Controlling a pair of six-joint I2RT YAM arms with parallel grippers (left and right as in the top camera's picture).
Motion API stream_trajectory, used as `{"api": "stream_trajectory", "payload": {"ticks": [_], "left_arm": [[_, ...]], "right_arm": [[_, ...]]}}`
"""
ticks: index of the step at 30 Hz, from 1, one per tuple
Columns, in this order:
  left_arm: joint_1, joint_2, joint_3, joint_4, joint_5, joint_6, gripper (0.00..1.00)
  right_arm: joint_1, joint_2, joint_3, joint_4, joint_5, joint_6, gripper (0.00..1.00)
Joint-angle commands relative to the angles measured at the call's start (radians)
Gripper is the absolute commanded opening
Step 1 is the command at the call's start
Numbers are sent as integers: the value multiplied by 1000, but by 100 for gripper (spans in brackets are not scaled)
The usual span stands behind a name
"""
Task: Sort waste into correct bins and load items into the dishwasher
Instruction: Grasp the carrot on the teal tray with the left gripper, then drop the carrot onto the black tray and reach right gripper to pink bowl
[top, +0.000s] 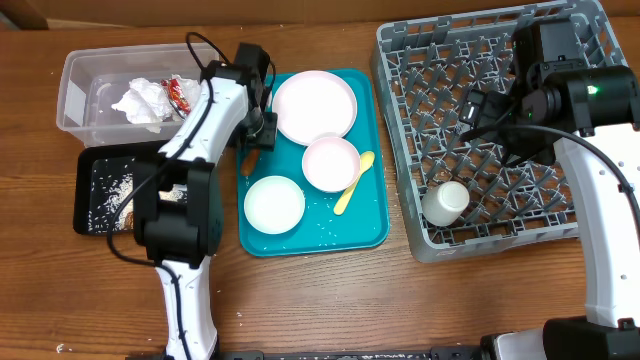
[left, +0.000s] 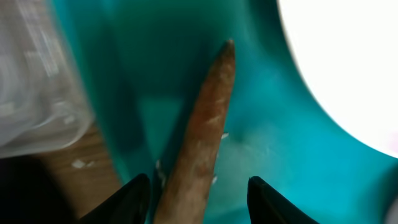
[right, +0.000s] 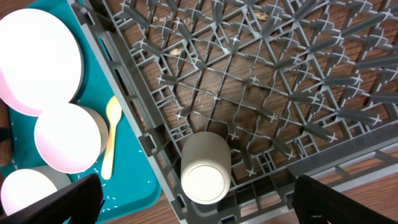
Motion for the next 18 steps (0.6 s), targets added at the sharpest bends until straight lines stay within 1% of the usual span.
{"api": "stream_trajectory", "payload": {"ticks": [1, 2, 4, 5, 6, 9, 10, 11, 16, 18], "left_arm": [[-6, 58, 1, 1, 16, 98, 49], [-6, 69, 1, 1, 13, 98, 46], [-6, 82, 1, 1, 13, 93, 23], [-5, 84, 1, -2, 13, 63, 6], [-6, 80, 2, -7, 13, 40, 4], [-6, 56, 34, -47, 21, 18, 4], [-6, 25, 93, -112, 29, 10, 4], [-5, 15, 117, -141, 28, 0, 4], [23, -78, 365, -424, 27, -133, 4], [51, -141, 425, -513, 27, -158, 4]], "right_arm": [[-1, -2, 24, 5, -4, -7, 100], [-1, -2, 24, 5, -4, -7, 100], [-1, -2, 24, 5, -4, -7, 100], [-1, -2, 24, 5, -4, -7, 100], [-1, -2, 24, 6, -4, -7, 100], [-1, -2, 24, 10, -4, -7, 100], [-1, -2, 24, 10, -5, -22, 100], [-1, -2, 24, 10, -4, -22, 100], [-1, -2, 24, 10, -5, -21, 100], [-1, -2, 24, 10, -10, -22, 100]]}}
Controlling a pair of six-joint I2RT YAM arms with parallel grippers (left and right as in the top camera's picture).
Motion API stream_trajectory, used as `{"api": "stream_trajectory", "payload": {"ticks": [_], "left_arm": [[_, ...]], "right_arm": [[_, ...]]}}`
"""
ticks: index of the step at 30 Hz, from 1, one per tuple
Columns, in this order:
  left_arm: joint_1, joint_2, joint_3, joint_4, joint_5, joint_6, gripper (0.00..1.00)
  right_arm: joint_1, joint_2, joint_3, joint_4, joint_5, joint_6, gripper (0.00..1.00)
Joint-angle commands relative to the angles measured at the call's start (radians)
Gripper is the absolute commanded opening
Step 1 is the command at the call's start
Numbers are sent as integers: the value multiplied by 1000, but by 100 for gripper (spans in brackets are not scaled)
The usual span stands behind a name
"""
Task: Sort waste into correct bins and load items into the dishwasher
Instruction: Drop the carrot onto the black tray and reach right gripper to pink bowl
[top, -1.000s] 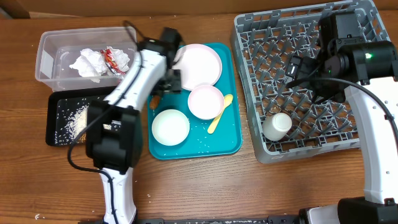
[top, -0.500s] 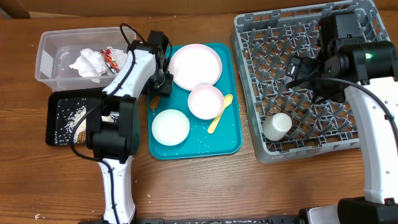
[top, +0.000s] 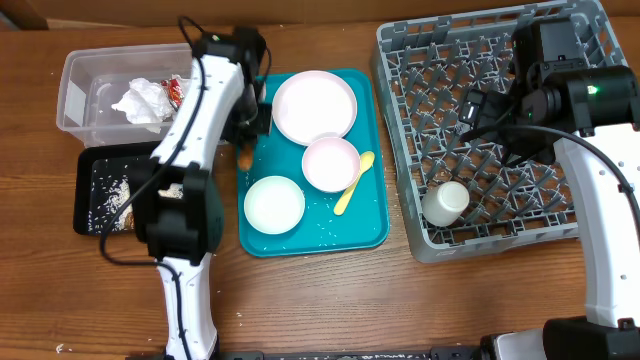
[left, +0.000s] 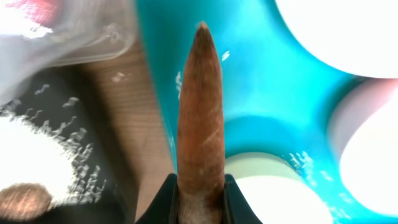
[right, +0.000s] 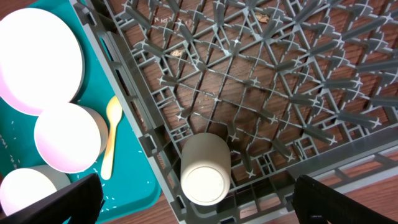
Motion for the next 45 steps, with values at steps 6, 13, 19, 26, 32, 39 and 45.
{"api": "stream_trajectory", "payload": {"ticks": [6, 13, 19, 26, 32, 39, 45], "left_arm": [[113, -285, 84, -186, -25, -135, 4], [240, -464, -266, -54, -138, -352, 4], [366, -491, -588, 209, -122, -582, 4], [412, -491, -839, 586, -89, -604, 6], [410, -491, -951, 760, -84, -600, 26], [411, -492, -927, 748, -51, -471, 48], [400, -492, -696, 574, 77, -250, 52]], "right_arm": [[-1, -2, 24, 7, -12, -10, 100], [-1, -2, 24, 6, -19, -11, 100], [-1, -2, 24, 2, -19, -11, 100], [-1, -2, 24, 5, -19, -11, 100], [-1, -2, 24, 5, -29, -10, 100], [0, -2, 24, 29, -74, -20, 100], [69, -2, 24, 129, -202, -73, 100]]}}
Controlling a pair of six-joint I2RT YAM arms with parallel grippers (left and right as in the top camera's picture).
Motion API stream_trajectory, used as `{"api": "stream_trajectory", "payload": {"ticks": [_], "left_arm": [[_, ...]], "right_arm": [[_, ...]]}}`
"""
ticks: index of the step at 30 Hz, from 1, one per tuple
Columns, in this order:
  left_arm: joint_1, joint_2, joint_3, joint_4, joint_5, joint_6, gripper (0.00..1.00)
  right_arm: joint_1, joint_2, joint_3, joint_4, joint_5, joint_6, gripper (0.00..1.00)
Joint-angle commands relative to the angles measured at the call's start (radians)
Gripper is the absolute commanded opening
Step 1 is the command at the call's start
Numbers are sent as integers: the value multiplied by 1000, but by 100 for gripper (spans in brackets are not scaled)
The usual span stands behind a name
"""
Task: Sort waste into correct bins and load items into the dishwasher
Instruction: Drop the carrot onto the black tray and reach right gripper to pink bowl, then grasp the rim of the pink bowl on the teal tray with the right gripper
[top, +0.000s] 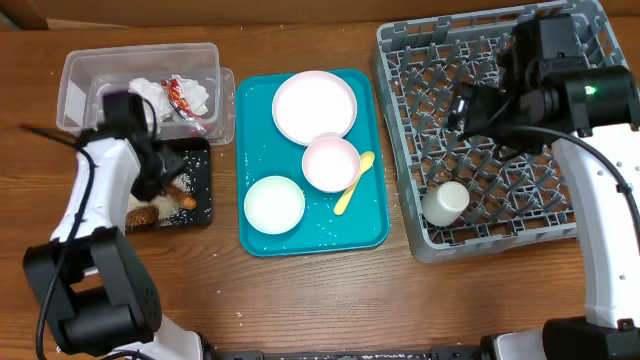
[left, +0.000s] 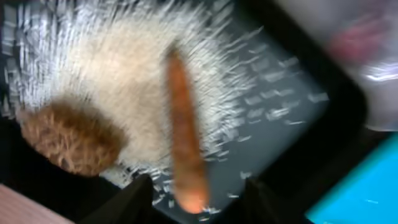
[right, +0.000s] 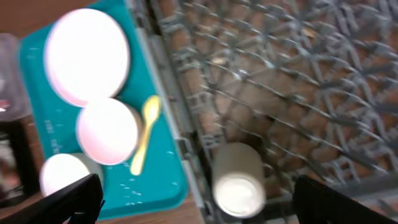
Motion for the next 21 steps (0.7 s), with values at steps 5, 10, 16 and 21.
{"api": "stream_trajectory", "payload": {"ticks": [5, 10, 16, 21], "left_arm": [[-108, -21, 321, -160, 151, 299, 63], [-154, -20, 316, -151, 108, 321, 73], [-170, -20, 313, -133, 57, 321, 80], [-168, -20, 313, -126, 55, 321, 94]], "right_arm": [[243, 62, 22, 206, -71, 42, 99], [340, 188, 15, 247, -72, 93, 89], [391, 333, 11, 248, -15, 224, 74], [391, 439, 10, 241, -8, 275, 65]]}}
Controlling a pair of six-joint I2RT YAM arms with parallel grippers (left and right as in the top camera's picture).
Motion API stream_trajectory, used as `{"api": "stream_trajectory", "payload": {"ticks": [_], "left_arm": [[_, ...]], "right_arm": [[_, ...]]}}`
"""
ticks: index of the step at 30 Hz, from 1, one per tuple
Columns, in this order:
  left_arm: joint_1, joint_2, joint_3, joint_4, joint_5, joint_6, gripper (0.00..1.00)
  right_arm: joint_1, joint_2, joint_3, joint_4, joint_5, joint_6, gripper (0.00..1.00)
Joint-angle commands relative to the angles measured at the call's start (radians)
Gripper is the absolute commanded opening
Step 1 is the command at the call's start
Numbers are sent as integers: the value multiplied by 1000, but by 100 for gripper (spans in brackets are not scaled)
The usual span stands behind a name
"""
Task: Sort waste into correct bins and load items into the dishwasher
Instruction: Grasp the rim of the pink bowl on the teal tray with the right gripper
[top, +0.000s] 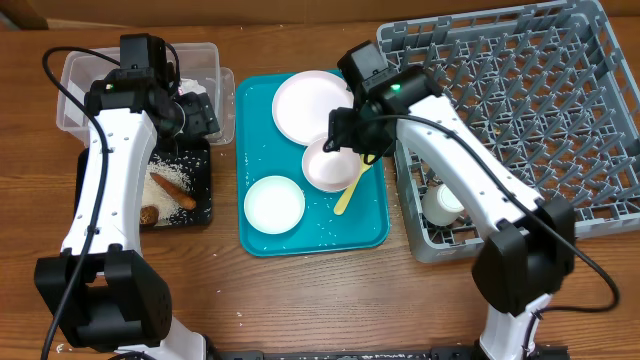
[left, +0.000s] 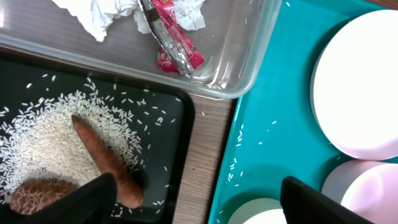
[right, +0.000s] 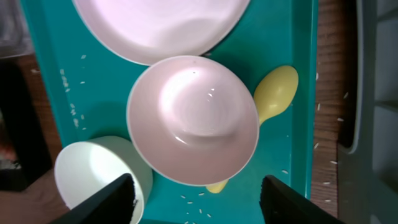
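A carrot (left: 102, 158) lies on rice in the black tray (left: 174, 112), next to a brown lump (left: 37, 193). My left gripper (left: 199, 205) hangs open and empty above the strip of table between black tray and teal tray (top: 375, 232). My right gripper (right: 199, 202) is open just over the pink bowl (right: 193, 118), holding nothing. A pink plate (top: 312, 105), a white cup (top: 274, 203) and a yellow spoon (right: 273, 87) share the teal tray. The spoon's handle runs under the bowl's rim.
A clear bin (left: 249, 62) behind the black tray holds crumpled paper (left: 102, 12) and a red wrapper (left: 177, 46). The grey dish rack (top: 520, 110) stands at the right with one pale cup (top: 447, 205) lying in its near left corner. Rice grains are scattered on the teal tray.
My left gripper has risen away from the carrot and stands nearer the teal tray. My right arm has gone from over the rack to over the pink bowl.
My left gripper stood open round the carrot on the teal tray, then shut on it and held it at the tray's left edge. Later the carrot lay on the rice in the black tray with the gripper open. Meanwhile the right arm stayed over the rack, until now.
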Motion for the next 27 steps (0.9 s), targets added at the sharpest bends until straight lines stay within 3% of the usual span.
{"api": "stream_trajectory", "payload": {"ticks": [1, 7, 16, 21, 27], "left_arm": [[-2, -13, 5, 10, -24, 17, 100], [-2, -13, 5, 7, -69, 18, 100], [-2, -13, 5, 8, -68, 17, 100], [-2, -13, 5, 8, -68, 17, 100], [-2, -13, 5, 8, -68, 17, 100]], "right_arm": [[-1, 66, 3, -4, 26, 69, 61], [-1, 128, -29, -3, 27, 111, 53], [-1, 157, -93, 51, 30, 114, 52], [-1, 157, -95, 69, 29, 114, 27], [-2, 157, -93, 72, 31, 114, 10]]}}
